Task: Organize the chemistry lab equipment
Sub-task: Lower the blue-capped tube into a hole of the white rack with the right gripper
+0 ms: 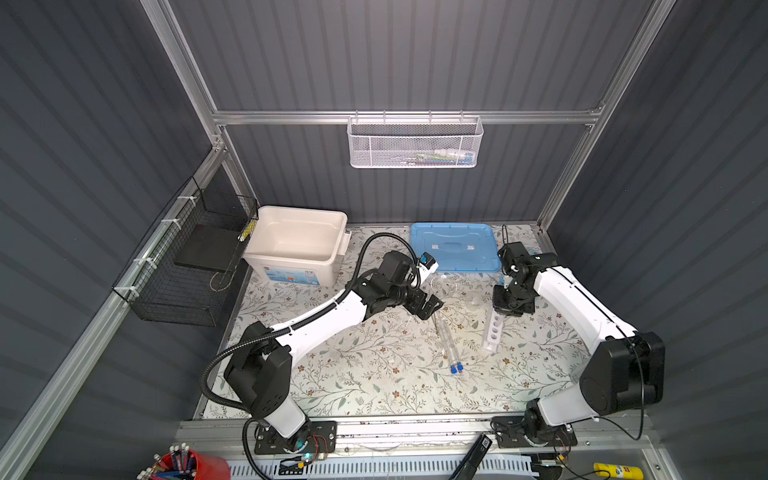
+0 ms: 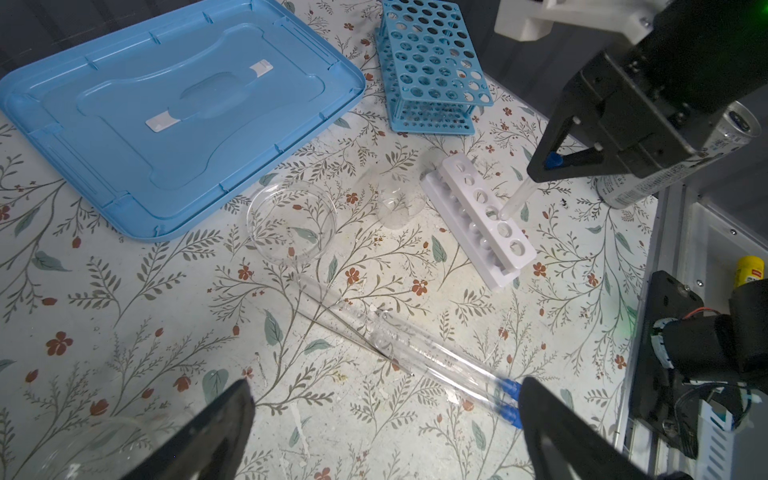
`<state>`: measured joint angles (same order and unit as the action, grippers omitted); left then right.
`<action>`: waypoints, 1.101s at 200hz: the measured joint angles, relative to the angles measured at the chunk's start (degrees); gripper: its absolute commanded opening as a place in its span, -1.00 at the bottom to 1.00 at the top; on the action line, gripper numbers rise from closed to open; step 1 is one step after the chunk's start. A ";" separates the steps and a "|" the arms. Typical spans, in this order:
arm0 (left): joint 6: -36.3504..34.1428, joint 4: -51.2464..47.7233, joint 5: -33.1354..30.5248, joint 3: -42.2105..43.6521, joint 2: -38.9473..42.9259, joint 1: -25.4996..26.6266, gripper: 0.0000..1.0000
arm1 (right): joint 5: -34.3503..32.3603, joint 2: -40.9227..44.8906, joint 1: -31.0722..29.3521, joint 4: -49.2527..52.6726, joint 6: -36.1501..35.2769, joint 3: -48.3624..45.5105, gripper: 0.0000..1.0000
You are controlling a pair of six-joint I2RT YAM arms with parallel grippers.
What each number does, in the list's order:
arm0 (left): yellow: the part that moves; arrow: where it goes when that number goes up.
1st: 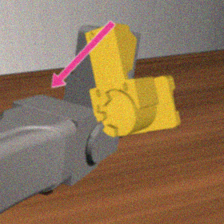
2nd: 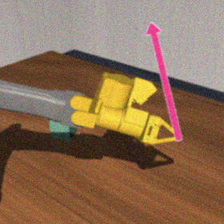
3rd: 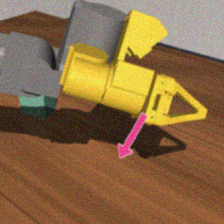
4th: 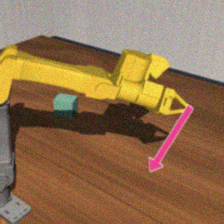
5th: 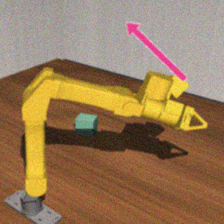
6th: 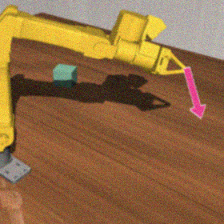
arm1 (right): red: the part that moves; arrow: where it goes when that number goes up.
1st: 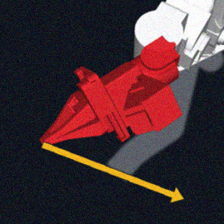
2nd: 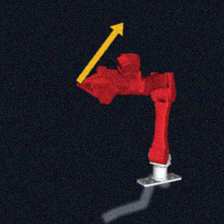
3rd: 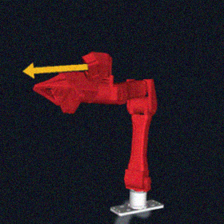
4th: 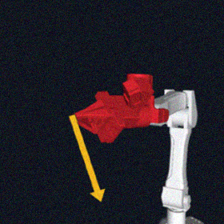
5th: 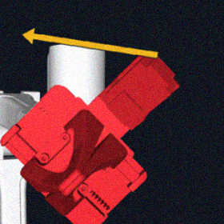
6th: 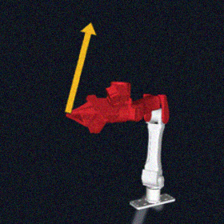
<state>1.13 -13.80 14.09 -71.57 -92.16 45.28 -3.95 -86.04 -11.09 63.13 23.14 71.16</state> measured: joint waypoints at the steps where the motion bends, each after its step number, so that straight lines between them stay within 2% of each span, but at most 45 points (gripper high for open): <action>1: 0.00 0.00 0.00 0.00 0.00 0.00 0.99 | -0.02 0.00 0.00 -0.02 0.00 -0.04 -0.81; 104: 0.04 0.02 -0.02 0.07 0.00 0.00 0.99 | -2.36 0.48 -0.63 -5.22 0.87 -4.28 -0.80; 169: 0.22 0.09 -0.50 0.74 0.00 0.00 0.99 | -3.02 1.03 -0.94 -6.97 1.25 -6.40 -0.72; 220: 0.24 0.07 -0.61 0.98 0.00 0.00 0.99 | -3.98 3.34 -2.23 -7.87 2.86 -8.85 -0.50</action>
<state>1.37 -13.74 13.47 -70.59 -92.16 45.28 -7.92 -82.70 -13.32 55.27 26.00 62.30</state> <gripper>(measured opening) 0.997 0.227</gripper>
